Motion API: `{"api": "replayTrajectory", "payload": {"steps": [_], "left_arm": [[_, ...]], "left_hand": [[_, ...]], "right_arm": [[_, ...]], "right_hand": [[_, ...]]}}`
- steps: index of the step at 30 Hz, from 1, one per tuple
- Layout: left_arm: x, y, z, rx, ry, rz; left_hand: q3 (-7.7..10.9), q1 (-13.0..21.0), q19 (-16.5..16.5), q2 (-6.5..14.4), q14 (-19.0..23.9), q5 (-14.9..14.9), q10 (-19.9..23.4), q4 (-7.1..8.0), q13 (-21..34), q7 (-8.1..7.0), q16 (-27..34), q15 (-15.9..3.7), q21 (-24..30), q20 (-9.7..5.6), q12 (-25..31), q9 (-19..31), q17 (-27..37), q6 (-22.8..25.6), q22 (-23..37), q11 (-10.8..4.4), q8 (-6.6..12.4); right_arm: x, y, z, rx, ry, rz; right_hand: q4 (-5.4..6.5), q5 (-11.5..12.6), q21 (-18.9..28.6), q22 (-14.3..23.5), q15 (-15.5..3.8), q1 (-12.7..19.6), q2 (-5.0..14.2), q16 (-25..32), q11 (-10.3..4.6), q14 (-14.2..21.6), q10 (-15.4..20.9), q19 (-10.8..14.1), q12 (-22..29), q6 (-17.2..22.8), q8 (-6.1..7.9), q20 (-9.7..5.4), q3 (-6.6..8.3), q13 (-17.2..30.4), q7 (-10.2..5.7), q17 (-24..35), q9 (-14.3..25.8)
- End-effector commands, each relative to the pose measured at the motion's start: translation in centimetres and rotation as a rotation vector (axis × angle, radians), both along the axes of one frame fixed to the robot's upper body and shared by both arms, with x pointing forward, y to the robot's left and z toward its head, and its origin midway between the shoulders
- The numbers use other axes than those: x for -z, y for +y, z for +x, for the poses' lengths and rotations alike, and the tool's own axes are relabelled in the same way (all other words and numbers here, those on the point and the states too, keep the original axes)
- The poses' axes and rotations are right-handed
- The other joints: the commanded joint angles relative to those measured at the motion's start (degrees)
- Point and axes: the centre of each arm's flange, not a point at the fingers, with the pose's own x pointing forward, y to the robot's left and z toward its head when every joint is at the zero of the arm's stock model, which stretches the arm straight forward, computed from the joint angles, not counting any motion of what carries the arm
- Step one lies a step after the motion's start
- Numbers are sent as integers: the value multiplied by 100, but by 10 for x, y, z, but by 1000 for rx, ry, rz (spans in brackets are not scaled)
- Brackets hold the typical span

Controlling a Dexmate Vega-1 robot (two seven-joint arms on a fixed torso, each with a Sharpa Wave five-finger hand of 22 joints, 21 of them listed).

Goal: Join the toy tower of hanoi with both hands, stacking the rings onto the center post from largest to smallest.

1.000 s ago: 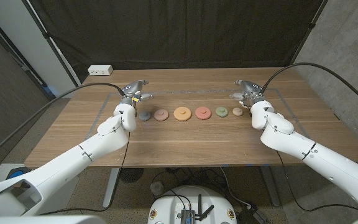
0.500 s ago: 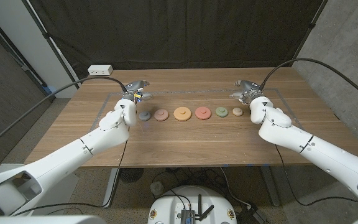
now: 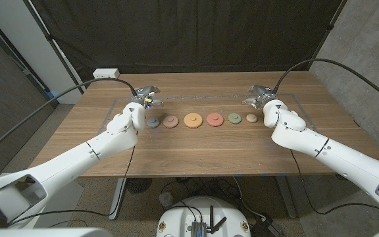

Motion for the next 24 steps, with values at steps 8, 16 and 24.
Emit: {"api": "replayTrajectory", "payload": {"steps": [8, 16, 24], "left_arm": [[6, 4, -6, 7, -34, -22], [8, 5, -7, 7, -31, -28], [10, 7, -8, 6, -35, -37]], "left_hand": [[-63, 20, -17, 67, -6, 59, 80, -1, 54, -38, 103, -439, 124, -587, -1, 20, -1, 62, -21, -54, 21], [-77, 30, -24, 90, 4, 70, 72, -1, 74, -53, 131, -440, 163, -596, -14, 23, -14, 77, -45, -48, 17], [-93, 34, -48, 116, -1, 81, 63, 2, 95, -50, 155, -440, 200, -595, -28, 26, -26, 67, -71, -46, 4]], "right_arm": [[7, 0, -12, -40, 25, -20], [15, -1, -17, -48, 57, -31], [22, -2, -22, -52, 86, -45]], "right_hand": [[19, 98, 159, -85, -641, -16, 87, 114, -31, -20, 124, -73, 15, 232, 68, -410, -61, -34, -104, -35, 43], [24, 114, 224, -146, -637, -66, 62, 106, -32, -102, 87, -149, -11, 43, -22, -375, -116, -64, -98, -116, 41], [17, 119, 257, -207, -639, -86, 39, 114, -41, -151, 76, -209, -16, 105, -5, -370, -153, -80, -52, -176, 41]]}}
